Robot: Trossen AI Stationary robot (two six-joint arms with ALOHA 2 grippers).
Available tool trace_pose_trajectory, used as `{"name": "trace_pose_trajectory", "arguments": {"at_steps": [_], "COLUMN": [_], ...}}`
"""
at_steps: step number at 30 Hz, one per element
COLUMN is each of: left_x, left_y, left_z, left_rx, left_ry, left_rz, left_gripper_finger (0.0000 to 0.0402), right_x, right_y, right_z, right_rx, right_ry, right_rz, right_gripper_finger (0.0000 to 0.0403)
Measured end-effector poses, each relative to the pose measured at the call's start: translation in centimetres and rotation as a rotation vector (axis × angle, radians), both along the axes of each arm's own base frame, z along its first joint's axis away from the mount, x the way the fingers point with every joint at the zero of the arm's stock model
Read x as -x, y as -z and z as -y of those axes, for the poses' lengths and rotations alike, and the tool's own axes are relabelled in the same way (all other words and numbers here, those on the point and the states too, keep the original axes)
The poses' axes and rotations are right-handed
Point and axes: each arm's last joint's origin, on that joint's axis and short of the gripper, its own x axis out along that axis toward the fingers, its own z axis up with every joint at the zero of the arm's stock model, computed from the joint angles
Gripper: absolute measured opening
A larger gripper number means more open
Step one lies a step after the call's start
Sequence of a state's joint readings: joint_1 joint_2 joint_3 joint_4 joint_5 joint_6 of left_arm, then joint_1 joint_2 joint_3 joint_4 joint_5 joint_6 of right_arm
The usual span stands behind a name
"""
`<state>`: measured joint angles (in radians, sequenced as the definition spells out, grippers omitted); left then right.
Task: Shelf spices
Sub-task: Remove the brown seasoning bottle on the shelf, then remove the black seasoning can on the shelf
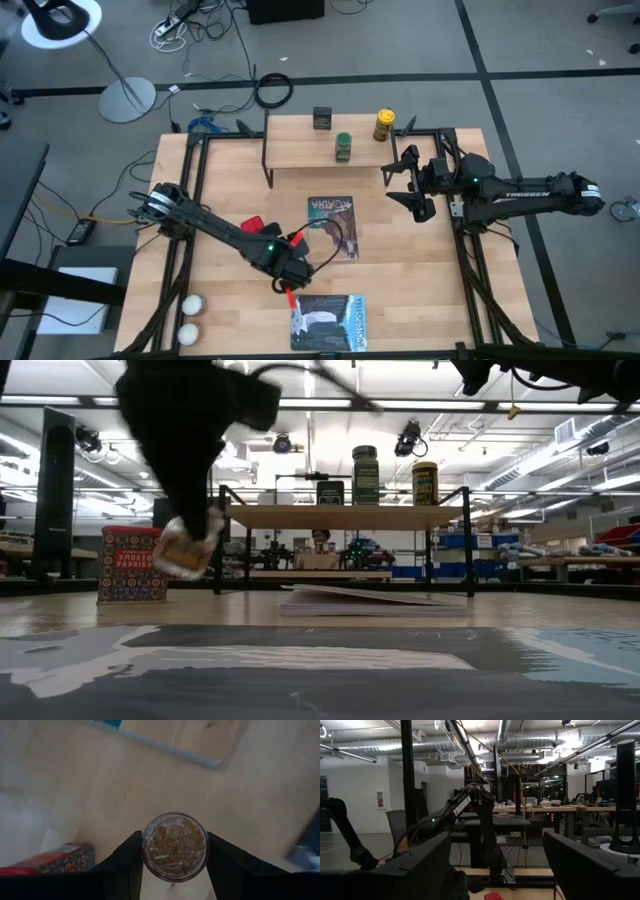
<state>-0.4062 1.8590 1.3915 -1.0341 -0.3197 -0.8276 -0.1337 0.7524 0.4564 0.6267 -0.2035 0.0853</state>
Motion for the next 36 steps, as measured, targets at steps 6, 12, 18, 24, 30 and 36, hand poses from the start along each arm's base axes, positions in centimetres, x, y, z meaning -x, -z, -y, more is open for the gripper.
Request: {"name": "trace_pose_trajectory", "arguments": {"at_steps": [6, 12, 18, 24, 30, 36], "left_x": [0.8, 0.7, 0.8, 0.8, 0.0, -0.2], "left_y": [2.3, 3.2, 3.2, 2.8, 1.0, -1.6], "left_z": [-0.7, -1.2, -1.2, -1.2, -1.0, -0.9], "left_rx": [0.001, 0.027, 0.032, 0.031, 0.011, -0.008], "left_ry": [-0.023, -0.038, -0.039, -0.061, -0.079, -0.090], "left_rz": [-0.034, 0.003, 0.006, 0.022, 0.061, 0.032], "left_gripper_finger": [0.0171, 0.0171, 0.0171, 0.0185, 0.0269, 0.0336], "right_x": [0.0, 0.0, 0.0, 0.0, 0.0, 0.0], "right_y": [0.0, 0.0, 0.0, 0.0, 0.0, 0.0], "right_z": [0.0, 0.0, 0.0, 0.0, 0.0, 0.0], "right_rx": [0.000, 0.000, 0.000, -0.001, -0.001, 0.001], "right_ry": [0.000, 0.000, 0.000, 0.000, 0.000, 0.000], "right_rz": [0.000, 0.000, 0.000, 0.000, 0.000, 0.000], "right_gripper_finger": [0.0315, 0.0314, 0.0314, 0.0312, 0.0311, 0.0311]}}
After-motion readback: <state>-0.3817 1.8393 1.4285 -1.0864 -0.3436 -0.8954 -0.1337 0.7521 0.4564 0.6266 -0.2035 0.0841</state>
